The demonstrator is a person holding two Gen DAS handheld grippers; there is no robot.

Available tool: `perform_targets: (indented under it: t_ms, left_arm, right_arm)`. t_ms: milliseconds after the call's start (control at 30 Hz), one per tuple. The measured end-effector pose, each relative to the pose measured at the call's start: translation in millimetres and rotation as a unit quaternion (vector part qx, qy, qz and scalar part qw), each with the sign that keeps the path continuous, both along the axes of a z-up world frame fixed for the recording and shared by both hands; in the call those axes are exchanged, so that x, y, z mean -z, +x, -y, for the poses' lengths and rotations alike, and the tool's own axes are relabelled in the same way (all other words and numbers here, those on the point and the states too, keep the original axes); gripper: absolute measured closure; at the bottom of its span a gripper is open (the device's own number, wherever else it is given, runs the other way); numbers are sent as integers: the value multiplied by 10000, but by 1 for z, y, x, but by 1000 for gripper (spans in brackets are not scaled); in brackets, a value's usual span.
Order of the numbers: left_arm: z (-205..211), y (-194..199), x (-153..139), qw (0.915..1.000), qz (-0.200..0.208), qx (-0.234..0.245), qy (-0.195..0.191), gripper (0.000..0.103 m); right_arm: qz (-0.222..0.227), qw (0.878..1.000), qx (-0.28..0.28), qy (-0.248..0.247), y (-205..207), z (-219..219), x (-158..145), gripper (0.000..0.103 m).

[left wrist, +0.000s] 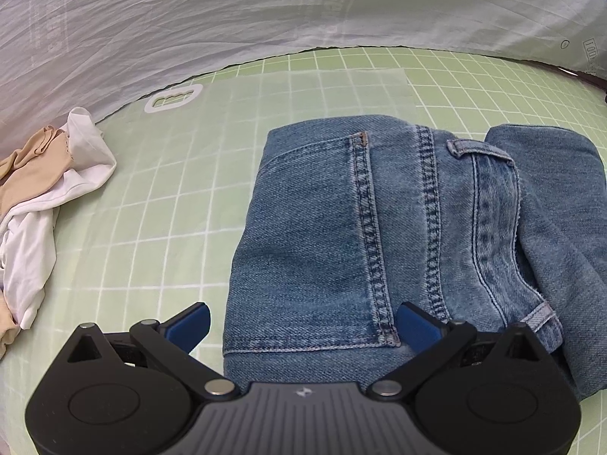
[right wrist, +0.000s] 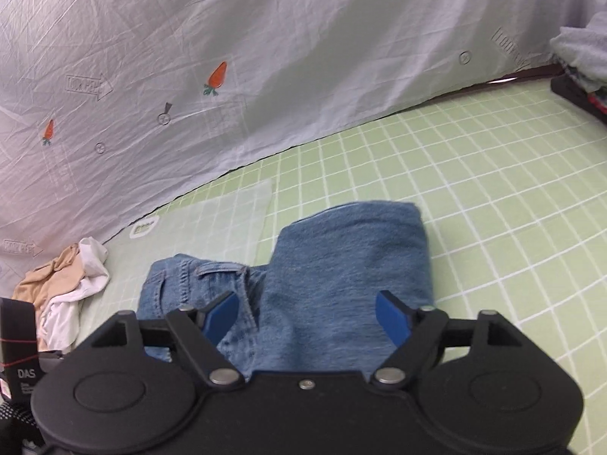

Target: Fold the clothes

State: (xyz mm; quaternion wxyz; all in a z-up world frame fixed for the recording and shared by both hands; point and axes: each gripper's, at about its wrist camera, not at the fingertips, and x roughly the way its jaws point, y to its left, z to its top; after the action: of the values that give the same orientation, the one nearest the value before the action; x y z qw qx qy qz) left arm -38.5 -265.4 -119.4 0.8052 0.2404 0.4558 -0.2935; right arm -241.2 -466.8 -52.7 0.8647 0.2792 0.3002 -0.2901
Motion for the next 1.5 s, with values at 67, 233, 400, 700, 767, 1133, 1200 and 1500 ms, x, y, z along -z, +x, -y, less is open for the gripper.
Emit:
perform_targets:
  t_ms: [67, 233, 400, 700, 767, 1133, 1200, 1500]
  left_arm:
    - [5, -4, -7, 9999, 58, 45, -72, 0]
    - [33, -20, -21, 9986, 23, 394, -361, 3]
    - [66, -51, -23, 9922, -323, 1028, -635, 14]
    - [99, -71, 5, 9848, -1082, 1212, -617, 45]
    - [100, -66, 10, 9839, -1280, 1051, -672, 48]
    - [103, -48, 21, 9733, -1921, 465, -1167, 39]
    - [105, -44, 26, 9692, -2101, 401, -1218, 39]
    - [115, -62, 16, 9773, -1579, 997, -998, 87]
  right_arm:
    - [-350, 9987, 275, -246, -11, 7, 2, 16]
    - [-1122, 9898, 774, -402, -33, 26, 21, 15]
    - [-1700, 9814, 841, -289, -43, 43, 42, 13]
    - [-1994, 9781, 575, -139, -48, 61, 60, 13]
    - [-2019, 9779, 528, -109, -48, 64, 62, 13]
    - [-2086, 9770, 426, 74, -54, 80, 73, 13]
    - [-2093, 9767, 447, 120, -56, 83, 75, 13]
    - [-2136, 9745, 656, 215, -62, 87, 78, 13]
